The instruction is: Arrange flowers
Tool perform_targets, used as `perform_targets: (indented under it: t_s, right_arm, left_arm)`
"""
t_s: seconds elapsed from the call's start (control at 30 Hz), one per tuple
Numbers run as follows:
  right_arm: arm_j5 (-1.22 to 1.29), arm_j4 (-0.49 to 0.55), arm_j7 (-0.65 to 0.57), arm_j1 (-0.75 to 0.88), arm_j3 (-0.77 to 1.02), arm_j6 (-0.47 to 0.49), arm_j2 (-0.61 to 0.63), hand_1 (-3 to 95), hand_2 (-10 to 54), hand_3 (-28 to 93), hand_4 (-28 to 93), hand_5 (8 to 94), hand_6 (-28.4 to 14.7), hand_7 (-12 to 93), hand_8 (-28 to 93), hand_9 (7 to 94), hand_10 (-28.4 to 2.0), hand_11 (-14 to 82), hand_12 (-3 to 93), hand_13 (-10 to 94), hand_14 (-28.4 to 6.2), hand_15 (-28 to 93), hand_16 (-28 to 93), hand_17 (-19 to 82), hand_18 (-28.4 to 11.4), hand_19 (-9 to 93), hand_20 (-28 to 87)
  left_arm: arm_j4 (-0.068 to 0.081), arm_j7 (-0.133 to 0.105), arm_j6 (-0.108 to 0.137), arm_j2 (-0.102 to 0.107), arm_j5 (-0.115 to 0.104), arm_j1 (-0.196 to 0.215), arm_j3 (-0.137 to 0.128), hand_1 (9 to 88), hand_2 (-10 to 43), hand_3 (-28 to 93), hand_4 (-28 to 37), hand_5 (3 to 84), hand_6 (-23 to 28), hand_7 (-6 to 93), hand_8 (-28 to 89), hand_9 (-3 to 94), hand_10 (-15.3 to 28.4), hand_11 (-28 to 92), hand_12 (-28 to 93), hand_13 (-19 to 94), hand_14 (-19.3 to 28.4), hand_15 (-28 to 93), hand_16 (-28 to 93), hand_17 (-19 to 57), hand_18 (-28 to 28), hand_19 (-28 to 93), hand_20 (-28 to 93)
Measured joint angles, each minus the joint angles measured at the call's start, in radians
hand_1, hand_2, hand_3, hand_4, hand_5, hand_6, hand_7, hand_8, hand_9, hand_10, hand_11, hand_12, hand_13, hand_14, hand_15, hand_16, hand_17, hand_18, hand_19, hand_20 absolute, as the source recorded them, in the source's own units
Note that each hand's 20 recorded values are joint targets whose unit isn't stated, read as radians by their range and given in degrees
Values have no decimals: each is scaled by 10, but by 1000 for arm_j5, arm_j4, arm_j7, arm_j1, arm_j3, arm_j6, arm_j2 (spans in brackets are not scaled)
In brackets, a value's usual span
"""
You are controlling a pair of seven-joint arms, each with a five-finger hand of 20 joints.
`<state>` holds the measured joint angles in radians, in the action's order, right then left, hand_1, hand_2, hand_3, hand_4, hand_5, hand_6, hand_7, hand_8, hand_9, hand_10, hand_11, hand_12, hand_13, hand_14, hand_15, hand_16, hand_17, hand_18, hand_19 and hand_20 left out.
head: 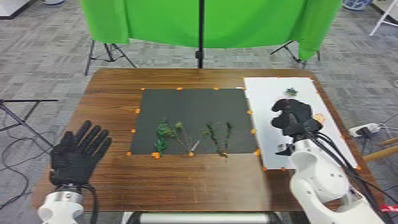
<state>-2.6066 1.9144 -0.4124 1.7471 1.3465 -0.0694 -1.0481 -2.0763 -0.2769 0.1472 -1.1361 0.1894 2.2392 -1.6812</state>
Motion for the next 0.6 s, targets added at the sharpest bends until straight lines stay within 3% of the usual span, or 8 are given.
perform_targets:
  t_s: [0.43, 0.53, 0.6]
  right_arm:
    - [70, -145, -37, -100, -46, 0, 27, 482, -95, 839, -283, 544, -20, 179, -150, 531, -132, 175, 145, 530, -130, 714, 253, 317, -239, 932, 548]
    - [74, -196, -48, -146, -74, 19, 34, 504, -95, 820, -283, 585, -24, 204, -151, 570, -146, 242, 165, 536, -126, 733, 299, 334, -235, 932, 596]
    - [75, -214, -56, -168, -81, 42, 39, 525, -95, 813, -283, 632, -8, 282, -180, 614, -138, 346, 205, 562, -127, 760, 333, 354, -231, 932, 635]
  left_arm:
    - [13, 8, -2, 1, 1, -34, 20, 279, 128, 784, -283, 404, 113, 67, -80, 345, 169, 183, 90, 261, 176, 346, -76, -85, 165, 406, 136]
    - [22, 7, -2, 7, 0, -43, 24, 280, 127, 784, -283, 406, 113, 68, -81, 345, 168, 184, 90, 261, 176, 346, -76, -85, 165, 406, 136]
    - [28, 7, -2, 12, 0, -50, 25, 279, 128, 784, -283, 408, 113, 68, -81, 346, 169, 184, 90, 261, 176, 346, -77, -85, 165, 406, 136]
